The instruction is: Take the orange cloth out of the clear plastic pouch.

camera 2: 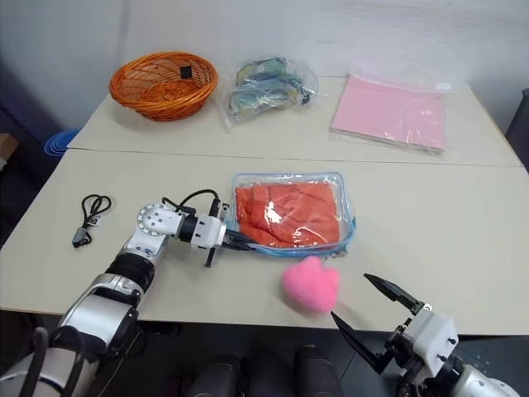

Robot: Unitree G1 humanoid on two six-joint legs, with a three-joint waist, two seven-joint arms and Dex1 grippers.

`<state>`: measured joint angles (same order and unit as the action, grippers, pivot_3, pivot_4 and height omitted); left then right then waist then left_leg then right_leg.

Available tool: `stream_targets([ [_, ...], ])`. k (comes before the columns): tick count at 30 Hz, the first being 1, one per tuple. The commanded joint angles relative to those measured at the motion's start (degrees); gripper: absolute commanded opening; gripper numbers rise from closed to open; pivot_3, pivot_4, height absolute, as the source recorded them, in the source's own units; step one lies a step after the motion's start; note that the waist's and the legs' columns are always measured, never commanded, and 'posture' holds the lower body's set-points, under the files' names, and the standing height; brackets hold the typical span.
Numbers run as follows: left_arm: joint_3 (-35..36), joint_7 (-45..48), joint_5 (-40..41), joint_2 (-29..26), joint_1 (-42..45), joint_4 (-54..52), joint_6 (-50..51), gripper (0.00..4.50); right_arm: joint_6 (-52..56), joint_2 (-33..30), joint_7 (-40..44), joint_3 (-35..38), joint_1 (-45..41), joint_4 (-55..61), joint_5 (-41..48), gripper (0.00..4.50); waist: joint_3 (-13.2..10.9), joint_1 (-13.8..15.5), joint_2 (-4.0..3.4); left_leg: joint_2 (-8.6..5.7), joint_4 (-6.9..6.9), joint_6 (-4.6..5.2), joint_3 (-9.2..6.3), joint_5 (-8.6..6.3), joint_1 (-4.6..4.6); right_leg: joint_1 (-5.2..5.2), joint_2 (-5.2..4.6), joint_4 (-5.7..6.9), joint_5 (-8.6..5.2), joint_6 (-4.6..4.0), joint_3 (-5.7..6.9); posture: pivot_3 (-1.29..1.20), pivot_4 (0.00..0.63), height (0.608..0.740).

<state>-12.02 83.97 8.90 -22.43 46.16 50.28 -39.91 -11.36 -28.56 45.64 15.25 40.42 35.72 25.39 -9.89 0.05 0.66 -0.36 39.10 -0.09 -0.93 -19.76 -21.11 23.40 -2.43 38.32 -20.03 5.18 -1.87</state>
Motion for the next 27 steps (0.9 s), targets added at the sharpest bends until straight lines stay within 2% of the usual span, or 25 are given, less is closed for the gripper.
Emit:
stream_targets([
  [1,1.9,4.4,3.7,0.8,1.5,-0.2,2.0,0.03,-1.4,-0.3,1.2,2.2,0.6,0.3,1.7,4.50,0.0,0.0,0.00,0.00,0.00,0.00,0.00,0.00,-0.01,0.00,0.00,-0.01,0.00,0.00,0.00,0.00,0.150,0.740],
  [8,1.5,-2.7,-1.8,1.6,2.1,2.5,-2.3,0.03,-1.5,0.6,1.8,1.9,0.6,0.0,1.2,4.50,0.0,0.1,0.01,0.00,0.00,0.02,0.01,-0.01,0.00,0.00,-0.01,-0.03,0.00,0.00,-0.02,0.00,0.150,0.740],
  [12,2.1,-1.5,-0.1,1.7,0.7,-0.5,1.5,0.93,0.9,-0.5,2.7,1.8,1.4,0.6,3.6,4.50,0.0,0.1,0.01,0.00,0.00,0.02,0.00,-0.01,-0.01,0.00,-0.01,-0.01,0.00,0.00,-0.02,0.00,0.150,0.740],
  [15,3.7,-1.2,2.4,1.0,-0.4,-4.8,5.6,1.89,3.1,-1.8,2.6,2.0,1.0,2.0,4.3,4.50,0.0,0.1,0.01,0.00,0.00,0.02,0.00,-0.01,-0.01,0.00,-0.02,0.00,0.00,0.00,-0.02,0.00,0.150,0.740],
  [18,4.3,0.2,4.0,-1.6,-2.9,-11.0,9.1,2.78,5.3,-2.9,1.2,1.3,-0.3,4.0,3.0,4.50,0.0,-0.3,-0.01,0.03,0.00,0.01,0.00,-0.01,-0.01,0.01,-0.01,0.02,0.00,0.00,-0.04,0.00,0.150,0.740],
  [23,8.6,-1.6,9.9,-8.4,-10.5,-26.5,20.9,4.19,14.7,-6.0,-3.1,-4.2,-1.6,8.5,-4.2,4.50,0.0,-0.3,-0.01,0.09,-0.01,-0.06,-0.06,0.02,0.00,0.08,0.00,0.13,-0.01,-0.02,-0.06,0.00,0.150,0.740],
  [27,10.9,-2.5,13.9,-13.9,-17.4,-35.7,32.8,4.19,20.0,-7.1,-4.8,-9.0,-4.4,9.2,-7.2,4.50,0.0,-0.1,-0.03,0.08,-0.01,-0.31,-0.08,0.16,0.00,0.04,-0.05,0.05,-0.02,-0.04,-0.06,0.00,0.150,0.740],
])
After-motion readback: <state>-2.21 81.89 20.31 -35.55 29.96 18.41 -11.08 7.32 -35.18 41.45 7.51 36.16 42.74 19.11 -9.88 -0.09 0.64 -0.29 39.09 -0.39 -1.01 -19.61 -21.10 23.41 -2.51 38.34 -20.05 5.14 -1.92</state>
